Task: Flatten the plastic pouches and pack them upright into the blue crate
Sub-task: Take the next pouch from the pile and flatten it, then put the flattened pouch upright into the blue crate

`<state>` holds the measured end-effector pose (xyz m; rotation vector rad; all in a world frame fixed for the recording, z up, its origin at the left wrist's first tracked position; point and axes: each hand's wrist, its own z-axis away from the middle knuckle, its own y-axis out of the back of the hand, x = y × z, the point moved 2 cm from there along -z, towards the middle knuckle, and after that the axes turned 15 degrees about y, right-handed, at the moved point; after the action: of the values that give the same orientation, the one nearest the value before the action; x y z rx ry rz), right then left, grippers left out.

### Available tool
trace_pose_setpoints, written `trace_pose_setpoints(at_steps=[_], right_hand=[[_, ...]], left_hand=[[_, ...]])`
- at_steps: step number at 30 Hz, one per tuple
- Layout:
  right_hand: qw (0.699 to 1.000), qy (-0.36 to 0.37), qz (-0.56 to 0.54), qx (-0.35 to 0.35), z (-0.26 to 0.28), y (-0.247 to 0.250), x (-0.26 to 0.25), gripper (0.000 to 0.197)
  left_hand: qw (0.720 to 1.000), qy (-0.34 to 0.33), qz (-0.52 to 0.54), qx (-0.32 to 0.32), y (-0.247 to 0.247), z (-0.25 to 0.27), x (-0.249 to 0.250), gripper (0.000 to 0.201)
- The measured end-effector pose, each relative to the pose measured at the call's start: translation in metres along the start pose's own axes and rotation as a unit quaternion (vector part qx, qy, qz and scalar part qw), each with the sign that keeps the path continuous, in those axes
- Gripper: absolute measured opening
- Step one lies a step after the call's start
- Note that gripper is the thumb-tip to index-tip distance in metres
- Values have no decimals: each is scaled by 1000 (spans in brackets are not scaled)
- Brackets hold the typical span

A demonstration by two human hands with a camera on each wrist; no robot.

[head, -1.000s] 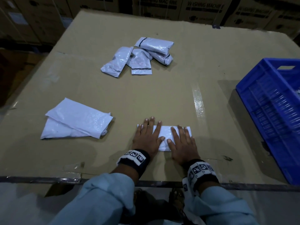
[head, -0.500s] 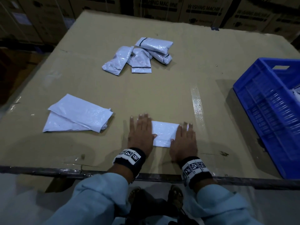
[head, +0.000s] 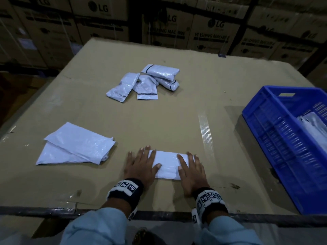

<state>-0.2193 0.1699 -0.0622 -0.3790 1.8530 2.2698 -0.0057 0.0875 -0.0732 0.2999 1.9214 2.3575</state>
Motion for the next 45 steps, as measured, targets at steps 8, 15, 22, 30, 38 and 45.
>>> trace_pose_setpoints(at_steps=[8,15,22,30,38,45], right_hand=[[997,-45,59,8,6,-2,-6,71],[997,12,65,38,-9,24,-10,59],[996,19,-31,77,-11,74,1,64],[979,49,-96,176,19,156,42,41],[947,116,-119,276,75,257,100,28],[924,148,-101,339,133,325,157,7]], left_hand=[[990,134,-43,-20,9,6,-17,114],[991,114,65,10,40,-3,-9,75],[925,106,361,-45,71,-14,-7,63],[868,8,497,-5,171,-4,59,54],[878,-98,455,114,267,28,202,40],[868,-186,445,117,309,48,300,42]])
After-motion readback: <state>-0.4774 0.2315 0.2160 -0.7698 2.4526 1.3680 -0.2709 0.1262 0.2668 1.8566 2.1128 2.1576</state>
